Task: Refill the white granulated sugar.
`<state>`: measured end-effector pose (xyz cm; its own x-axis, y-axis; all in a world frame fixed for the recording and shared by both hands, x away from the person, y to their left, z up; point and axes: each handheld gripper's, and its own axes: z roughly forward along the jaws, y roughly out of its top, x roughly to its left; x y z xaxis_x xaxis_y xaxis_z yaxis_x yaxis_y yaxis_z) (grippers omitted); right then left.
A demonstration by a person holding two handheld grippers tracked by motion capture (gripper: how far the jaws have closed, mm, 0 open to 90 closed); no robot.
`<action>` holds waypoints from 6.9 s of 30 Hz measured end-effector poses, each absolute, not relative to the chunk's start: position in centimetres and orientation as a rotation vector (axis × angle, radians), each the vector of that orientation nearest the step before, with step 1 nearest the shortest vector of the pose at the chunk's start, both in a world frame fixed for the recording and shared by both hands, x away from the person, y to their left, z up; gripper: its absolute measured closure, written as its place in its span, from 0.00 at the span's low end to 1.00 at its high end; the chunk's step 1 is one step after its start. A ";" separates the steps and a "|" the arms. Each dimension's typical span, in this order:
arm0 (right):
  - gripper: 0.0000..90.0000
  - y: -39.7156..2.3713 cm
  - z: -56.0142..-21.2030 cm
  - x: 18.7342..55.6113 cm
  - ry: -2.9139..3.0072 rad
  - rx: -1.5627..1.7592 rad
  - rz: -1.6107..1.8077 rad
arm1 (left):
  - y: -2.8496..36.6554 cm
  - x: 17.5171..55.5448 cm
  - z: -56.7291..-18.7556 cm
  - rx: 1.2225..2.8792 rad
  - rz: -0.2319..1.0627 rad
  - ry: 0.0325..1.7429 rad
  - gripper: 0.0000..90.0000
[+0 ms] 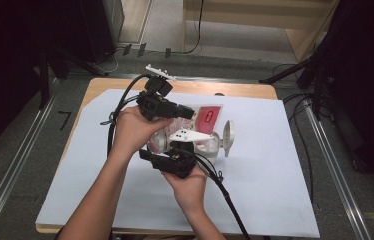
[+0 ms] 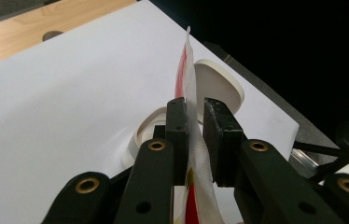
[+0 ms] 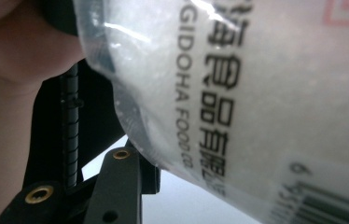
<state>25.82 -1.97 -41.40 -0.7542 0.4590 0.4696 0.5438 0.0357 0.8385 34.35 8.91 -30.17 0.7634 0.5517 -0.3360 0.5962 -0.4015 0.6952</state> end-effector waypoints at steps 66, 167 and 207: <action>0.69 -1.7 -41.2 26.0 -2.160 -0.997 -1.851 | 9.6 33.2 -29.7 2.052 0.004 0.891 0.88; 0.69 -2.2 -41.3 26.6 -2.241 -1.040 -1.852 | 8.4 37.1 -29.5 2.222 -0.173 0.873 1.00; 0.69 -3.1 -41.1 27.0 -2.209 -1.049 -1.893 | 6.0 36.4 -28.3 2.292 -0.045 0.847 1.00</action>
